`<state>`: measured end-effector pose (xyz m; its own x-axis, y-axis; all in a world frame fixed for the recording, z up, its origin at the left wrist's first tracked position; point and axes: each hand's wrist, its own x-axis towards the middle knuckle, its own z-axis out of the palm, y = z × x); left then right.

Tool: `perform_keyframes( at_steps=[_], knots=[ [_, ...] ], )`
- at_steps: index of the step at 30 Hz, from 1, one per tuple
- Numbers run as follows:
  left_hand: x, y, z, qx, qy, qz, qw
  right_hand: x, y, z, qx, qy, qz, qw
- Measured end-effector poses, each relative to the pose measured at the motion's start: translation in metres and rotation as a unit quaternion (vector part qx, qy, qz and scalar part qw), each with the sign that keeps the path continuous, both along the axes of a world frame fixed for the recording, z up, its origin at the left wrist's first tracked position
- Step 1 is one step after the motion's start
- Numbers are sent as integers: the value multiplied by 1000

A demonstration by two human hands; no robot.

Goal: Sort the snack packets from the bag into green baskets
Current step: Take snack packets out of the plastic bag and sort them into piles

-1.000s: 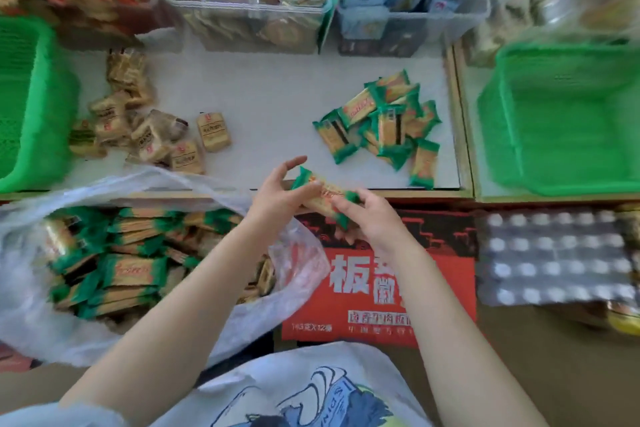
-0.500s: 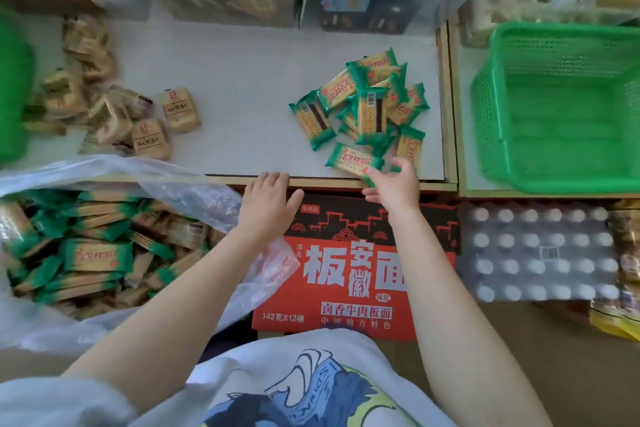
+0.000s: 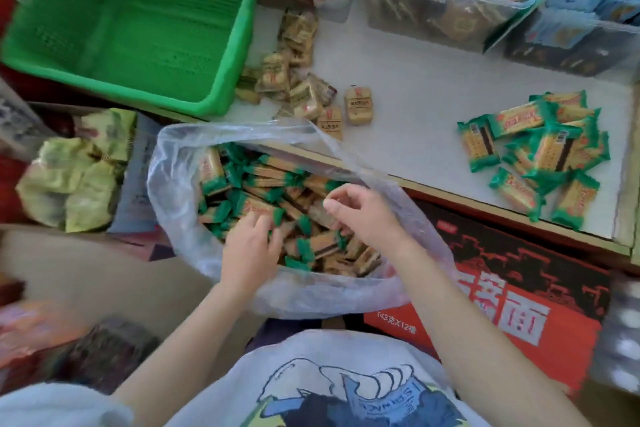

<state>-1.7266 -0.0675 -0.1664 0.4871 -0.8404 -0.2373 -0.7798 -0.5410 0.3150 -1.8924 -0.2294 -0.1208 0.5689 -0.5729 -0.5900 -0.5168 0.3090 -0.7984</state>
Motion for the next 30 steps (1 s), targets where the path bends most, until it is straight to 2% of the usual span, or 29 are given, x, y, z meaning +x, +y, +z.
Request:
perform_keyframes(
  at_steps=[4,9,13,15,19,22,25,26,27,28,30],
  knots=[
    [58,71,-8,145,-54,-97,983,64,46,-36,18,59,79,995],
    [80,107,-23,183,3,-82,980,115,82,-80,24,157,72,985],
    [81,116,-41,158,30,-15,987,139,92,-89,-8,201,73,977],
    [79,114,-39,132,48,14,990,144,90,-94,5,213,53,976],
    [78,114,-33,118,39,10,992,144,82,-93,31,217,14,976],
    [76,112,-31,127,42,11,991,133,78,-85,30,197,10,980],
    [71,101,-20,128,49,23,990,113,78,-69,86,146,-28,985],
    [66,92,-14,110,68,41,991,104,77,-65,108,121,-49,985],
    [60,81,-5,70,119,88,987,94,75,-56,123,96,-61,986],
    [53,68,6,27,192,158,968,84,72,-49,132,66,-70,986],
    [39,36,28,-10,352,282,892,60,62,-33,138,9,-81,987]
  ],
)
